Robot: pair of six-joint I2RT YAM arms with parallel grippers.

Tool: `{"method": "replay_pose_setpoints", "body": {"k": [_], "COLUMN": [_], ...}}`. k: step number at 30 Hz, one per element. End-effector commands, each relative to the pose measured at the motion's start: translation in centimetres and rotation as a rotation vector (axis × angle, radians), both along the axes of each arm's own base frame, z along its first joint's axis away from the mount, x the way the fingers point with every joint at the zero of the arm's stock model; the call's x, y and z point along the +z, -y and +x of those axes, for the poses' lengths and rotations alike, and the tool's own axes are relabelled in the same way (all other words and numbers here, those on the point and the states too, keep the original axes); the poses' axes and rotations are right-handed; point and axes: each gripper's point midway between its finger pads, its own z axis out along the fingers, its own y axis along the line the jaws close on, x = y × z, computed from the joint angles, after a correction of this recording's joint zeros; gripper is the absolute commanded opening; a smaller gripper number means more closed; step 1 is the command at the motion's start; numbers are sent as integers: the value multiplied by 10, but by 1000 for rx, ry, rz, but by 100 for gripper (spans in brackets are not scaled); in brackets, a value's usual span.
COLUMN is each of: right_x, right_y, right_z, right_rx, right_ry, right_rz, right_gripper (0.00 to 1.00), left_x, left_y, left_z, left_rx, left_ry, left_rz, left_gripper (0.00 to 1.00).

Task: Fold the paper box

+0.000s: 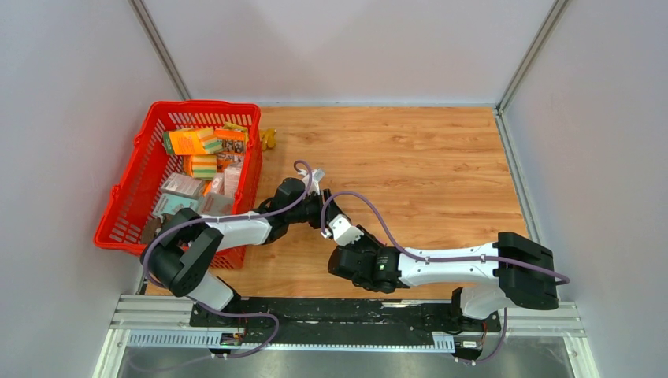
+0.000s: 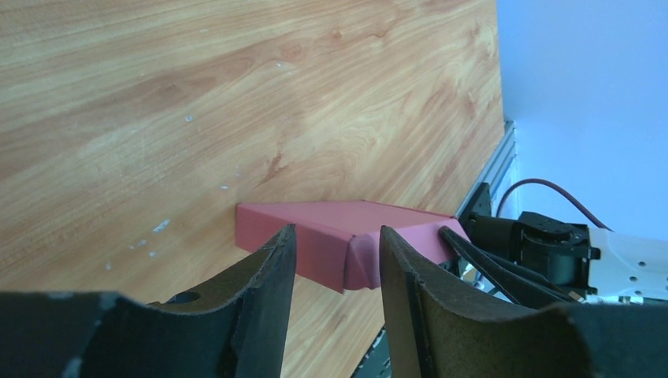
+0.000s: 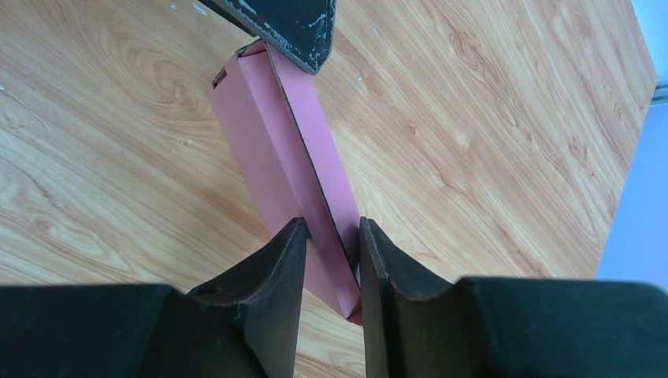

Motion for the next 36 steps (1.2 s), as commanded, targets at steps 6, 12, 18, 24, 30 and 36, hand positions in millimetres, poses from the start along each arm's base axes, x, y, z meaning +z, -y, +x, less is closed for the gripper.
{"method": "replay_pose_setpoints", "body": {"k": [6, 12, 18, 24, 30, 36], "right_x": [-1, -1, 0, -1, 18, 50], "right_y": [-5, -5, -3, -4, 5, 28], "right_z": [-1, -1, -1, -1, 0, -10], "right_rx": [3, 3, -1, 1, -66, -234], "right_ry": [-22, -21, -19, -24, -42, -271], "right_rz": [40, 43, 39, 38, 97, 401], "right_gripper": [32, 32, 32, 32, 55, 76], "left_x": [34, 11, -11, -35, -45, -47], "left_y": [-2, -5, 0, -12, -13, -12], "left_z": [-10, -12, -13, -14, -12, -12], "left_rx": [-37, -26, -36, 8, 4, -12], "left_ry": [59, 14, -29, -53, -46, -43], "left_rz": [-49, -22, -34, 37, 65, 78], "left_gripper": [52, 46, 39, 24, 18, 16]}}
